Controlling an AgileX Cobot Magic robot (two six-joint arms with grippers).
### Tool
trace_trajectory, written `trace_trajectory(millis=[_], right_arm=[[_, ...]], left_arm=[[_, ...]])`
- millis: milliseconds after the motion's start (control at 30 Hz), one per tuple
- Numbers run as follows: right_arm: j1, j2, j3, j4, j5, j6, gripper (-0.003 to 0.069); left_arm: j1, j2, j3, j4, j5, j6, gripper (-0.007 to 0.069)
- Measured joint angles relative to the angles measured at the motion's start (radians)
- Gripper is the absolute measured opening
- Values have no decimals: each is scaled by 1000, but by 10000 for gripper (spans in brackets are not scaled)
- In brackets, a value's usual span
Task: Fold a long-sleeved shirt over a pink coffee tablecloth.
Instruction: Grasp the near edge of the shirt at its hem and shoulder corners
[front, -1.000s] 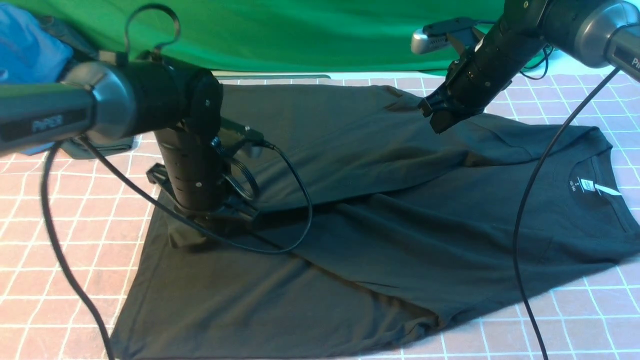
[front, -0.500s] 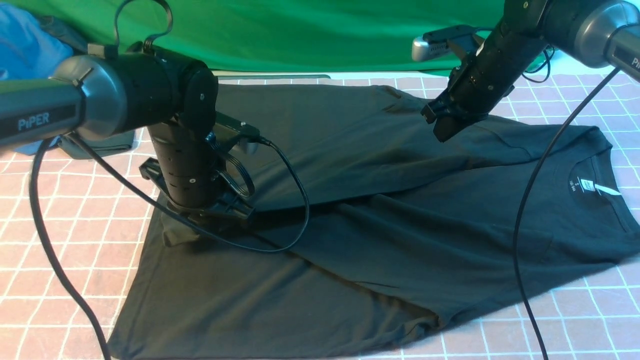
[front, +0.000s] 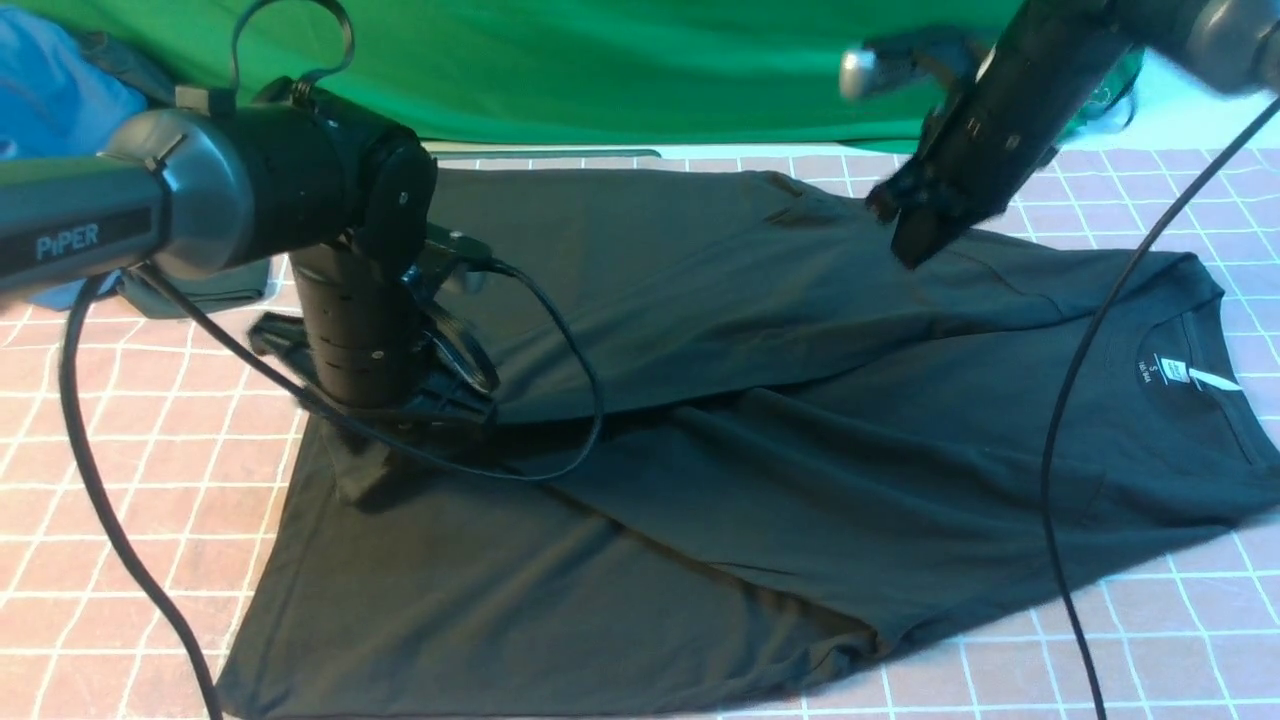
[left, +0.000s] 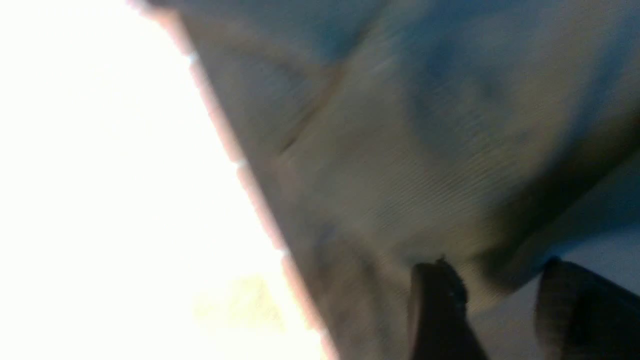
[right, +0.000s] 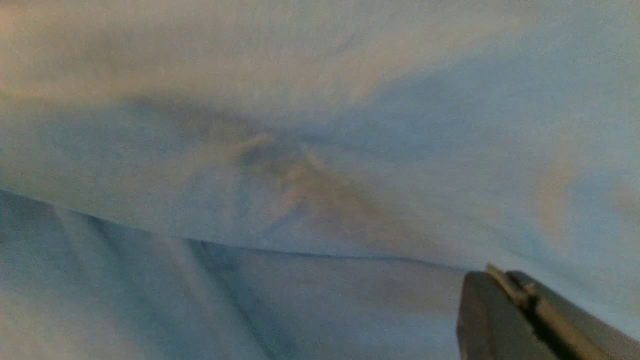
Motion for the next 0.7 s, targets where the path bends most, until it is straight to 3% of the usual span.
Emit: trace_trajectory(millis=[200, 467, 567, 700], right_arm=[[-1, -207, 116, -53, -1, 13, 49], [-18, -510, 456, -84, -1, 27, 52], [-22, -631, 628, -87, -33, 35, 52], [-22, -705, 779, -86, -66, 35, 52]], left_arm=[[1, -69, -35, 21, 97, -85, 387], [1, -357, 87, -75, 82, -177, 222], [1, -507, 266, -78, -10, -271, 154], [2, -601, 492, -89, -115, -433, 138]])
